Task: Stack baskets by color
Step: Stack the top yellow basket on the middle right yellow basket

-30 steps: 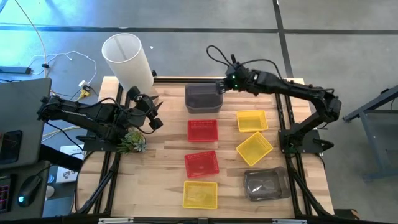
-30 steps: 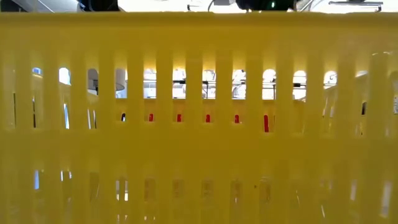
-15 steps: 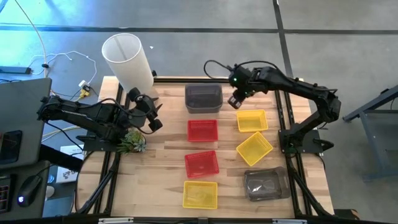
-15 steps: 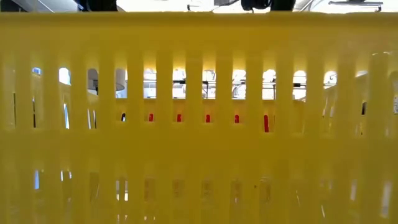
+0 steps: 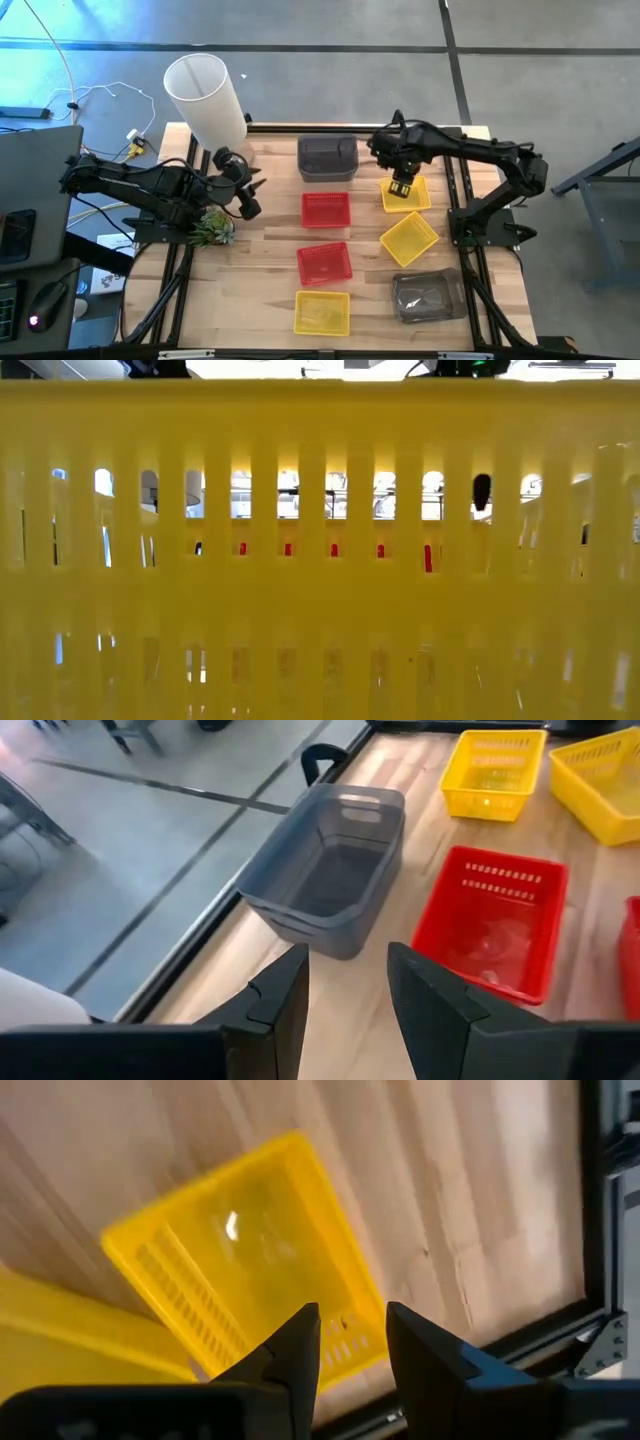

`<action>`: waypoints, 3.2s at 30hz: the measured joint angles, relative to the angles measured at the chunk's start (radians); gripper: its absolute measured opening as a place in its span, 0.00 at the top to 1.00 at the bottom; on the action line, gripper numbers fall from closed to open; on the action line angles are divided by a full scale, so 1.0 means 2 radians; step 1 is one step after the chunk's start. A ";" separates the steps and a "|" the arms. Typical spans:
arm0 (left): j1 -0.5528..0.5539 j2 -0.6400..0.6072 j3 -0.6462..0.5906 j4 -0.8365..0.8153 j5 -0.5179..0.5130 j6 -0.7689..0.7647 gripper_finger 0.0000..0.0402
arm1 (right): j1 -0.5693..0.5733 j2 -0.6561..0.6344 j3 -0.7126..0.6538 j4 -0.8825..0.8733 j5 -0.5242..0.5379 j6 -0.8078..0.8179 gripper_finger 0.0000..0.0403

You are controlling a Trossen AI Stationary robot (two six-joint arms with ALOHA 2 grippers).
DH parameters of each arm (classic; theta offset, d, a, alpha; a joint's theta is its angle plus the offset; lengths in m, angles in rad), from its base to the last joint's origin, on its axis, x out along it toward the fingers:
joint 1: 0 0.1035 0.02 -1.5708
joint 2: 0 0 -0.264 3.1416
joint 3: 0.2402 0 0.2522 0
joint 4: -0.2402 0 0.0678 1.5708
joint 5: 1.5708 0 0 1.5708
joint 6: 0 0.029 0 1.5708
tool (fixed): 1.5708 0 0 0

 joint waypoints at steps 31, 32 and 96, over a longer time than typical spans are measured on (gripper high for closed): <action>0.001 0.000 0.000 0.003 -0.018 -0.013 0.69 | -0.023 0.000 -0.171 0.204 0.047 -0.092 0.64; 0.001 0.000 0.000 0.003 -0.018 -0.013 0.69 | -0.024 0.000 -0.174 0.205 0.046 -0.092 0.64; 0.001 0.000 0.000 0.002 -0.018 -0.026 0.69 | 0.154 -0.186 -0.039 -0.010 -0.014 -0.171 1.00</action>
